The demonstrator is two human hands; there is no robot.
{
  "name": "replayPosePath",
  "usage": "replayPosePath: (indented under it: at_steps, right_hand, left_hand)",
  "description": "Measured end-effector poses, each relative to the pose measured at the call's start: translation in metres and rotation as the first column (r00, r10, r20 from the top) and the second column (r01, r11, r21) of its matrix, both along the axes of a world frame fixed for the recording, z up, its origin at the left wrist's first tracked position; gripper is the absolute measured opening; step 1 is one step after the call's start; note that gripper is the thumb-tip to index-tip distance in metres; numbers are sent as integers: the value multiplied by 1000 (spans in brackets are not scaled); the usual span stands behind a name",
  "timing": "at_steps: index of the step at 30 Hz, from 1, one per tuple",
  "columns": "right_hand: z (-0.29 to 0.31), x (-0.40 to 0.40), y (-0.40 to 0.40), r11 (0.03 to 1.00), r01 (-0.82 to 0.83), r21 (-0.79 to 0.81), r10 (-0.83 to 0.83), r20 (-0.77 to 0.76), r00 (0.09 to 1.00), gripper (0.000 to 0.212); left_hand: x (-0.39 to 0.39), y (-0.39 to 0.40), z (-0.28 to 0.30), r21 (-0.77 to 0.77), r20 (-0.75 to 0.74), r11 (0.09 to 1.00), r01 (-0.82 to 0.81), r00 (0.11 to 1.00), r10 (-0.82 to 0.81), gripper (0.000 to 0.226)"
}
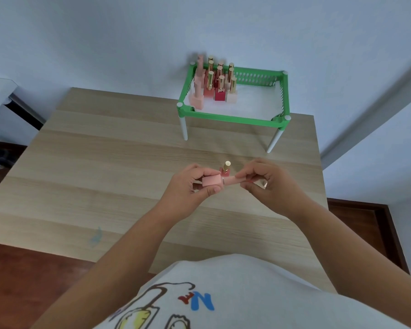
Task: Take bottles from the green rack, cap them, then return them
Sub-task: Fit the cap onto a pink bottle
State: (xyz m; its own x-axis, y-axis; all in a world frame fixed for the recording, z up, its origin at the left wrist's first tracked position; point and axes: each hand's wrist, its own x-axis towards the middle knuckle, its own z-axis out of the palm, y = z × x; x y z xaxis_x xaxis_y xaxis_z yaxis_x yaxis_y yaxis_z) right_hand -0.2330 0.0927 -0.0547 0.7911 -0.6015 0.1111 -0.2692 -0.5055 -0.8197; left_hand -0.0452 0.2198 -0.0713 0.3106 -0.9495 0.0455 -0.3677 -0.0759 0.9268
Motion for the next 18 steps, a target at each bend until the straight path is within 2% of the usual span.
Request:
replayPosePath:
  at_steps: [7,11,18]
  right_hand:
    - [3,1,4,997,54,59,-54,4,999,15]
    - [-1,-3,2,1000,16,-6,-16,-5,1000,36]
    - [0,-3,5,999,44,-27,-45,-11,999,17]
  left_hand:
    - [0,1,0,-6,6,1000,9,1000,-9,29]
    - [-2,2,-1,-15,4,1000,7,1000,-7,29]
    - [-5,1,-1,-33,7,999,25,1000,-25,33]
